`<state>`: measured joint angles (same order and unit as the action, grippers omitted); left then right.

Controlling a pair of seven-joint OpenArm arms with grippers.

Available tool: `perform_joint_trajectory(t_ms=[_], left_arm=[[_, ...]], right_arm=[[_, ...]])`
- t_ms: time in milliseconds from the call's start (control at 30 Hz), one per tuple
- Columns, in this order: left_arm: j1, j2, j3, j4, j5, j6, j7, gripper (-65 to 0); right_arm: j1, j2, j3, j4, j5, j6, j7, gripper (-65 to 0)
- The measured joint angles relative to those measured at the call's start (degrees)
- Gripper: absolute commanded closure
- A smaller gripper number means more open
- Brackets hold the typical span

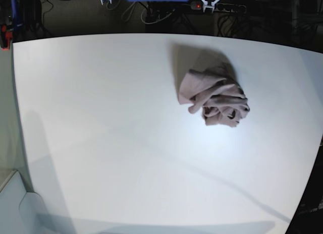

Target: Layout the t-shirt on the table in an organized manner, then fold the t-shirt properly

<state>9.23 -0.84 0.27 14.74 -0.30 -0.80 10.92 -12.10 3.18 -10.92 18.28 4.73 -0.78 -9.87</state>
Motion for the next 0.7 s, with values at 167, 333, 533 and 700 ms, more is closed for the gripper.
perform_joint_trajectory(t_ms=[167,333,533,700], left_arm=[[0.59,-0.02,0.00,-0.02,-0.02,0.00,0.24,-0.2],[0.44,-0.11,0.00,0.00,0.00,0.00,0.00,-0.2],[0.57,-0.09,0.00,0.00,0.00,0.00,0.02,-0.2],[0.57,-0.09,0.00,0.00,0.00,0.00,0.02,-0.2]], right_arm=[[-0.02,0.22,-0.02,0.00,-0.02,0.13,-0.02,0.0],[-0.02,0.31,-0.04,0.00,0.00,0.13,-0.02,0.0],[-0.02,0.31,-0.02,0.00,0.00,0.13,0.00,0.0],[-0.02,0.31,-0.04,0.00,-0.02,0.13,0.00,0.0]])
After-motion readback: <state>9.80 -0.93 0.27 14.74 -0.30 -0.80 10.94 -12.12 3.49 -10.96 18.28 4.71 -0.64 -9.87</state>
